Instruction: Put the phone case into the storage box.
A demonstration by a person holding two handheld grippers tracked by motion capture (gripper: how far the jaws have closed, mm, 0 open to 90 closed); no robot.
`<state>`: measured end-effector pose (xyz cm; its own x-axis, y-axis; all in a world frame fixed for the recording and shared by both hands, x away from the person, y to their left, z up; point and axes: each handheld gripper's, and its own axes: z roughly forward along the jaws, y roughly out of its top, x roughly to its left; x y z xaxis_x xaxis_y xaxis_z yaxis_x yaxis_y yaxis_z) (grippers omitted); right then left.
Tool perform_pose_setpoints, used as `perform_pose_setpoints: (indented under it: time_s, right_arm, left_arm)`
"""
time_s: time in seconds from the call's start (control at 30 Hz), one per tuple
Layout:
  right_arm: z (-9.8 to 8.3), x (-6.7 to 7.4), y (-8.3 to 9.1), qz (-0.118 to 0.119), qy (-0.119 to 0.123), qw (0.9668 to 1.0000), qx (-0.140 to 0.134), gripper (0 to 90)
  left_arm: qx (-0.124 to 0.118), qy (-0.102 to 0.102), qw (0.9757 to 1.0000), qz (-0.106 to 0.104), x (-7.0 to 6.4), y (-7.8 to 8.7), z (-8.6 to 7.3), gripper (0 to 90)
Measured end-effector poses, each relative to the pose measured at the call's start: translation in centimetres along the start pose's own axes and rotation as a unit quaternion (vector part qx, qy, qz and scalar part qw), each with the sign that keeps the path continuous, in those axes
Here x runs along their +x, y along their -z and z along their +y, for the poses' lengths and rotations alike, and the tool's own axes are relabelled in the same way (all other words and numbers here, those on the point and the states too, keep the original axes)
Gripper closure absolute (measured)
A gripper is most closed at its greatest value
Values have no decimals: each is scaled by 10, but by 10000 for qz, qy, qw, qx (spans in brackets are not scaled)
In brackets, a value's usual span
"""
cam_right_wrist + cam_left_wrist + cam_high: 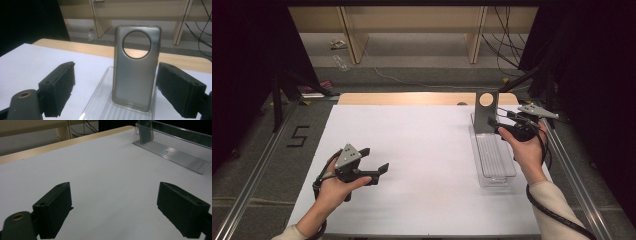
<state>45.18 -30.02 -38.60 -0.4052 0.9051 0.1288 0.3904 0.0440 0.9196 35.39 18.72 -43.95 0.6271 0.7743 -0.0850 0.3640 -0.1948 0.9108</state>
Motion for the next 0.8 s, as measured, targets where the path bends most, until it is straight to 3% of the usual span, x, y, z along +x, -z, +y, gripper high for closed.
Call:
perform_pose_setpoints:
  time_s: [0.8]
  right_arm:
    - [-20,14,26,320,71,9993,158,164]
  left_arm:
    - [4,-12,10000,-20,-1,1,0,122]
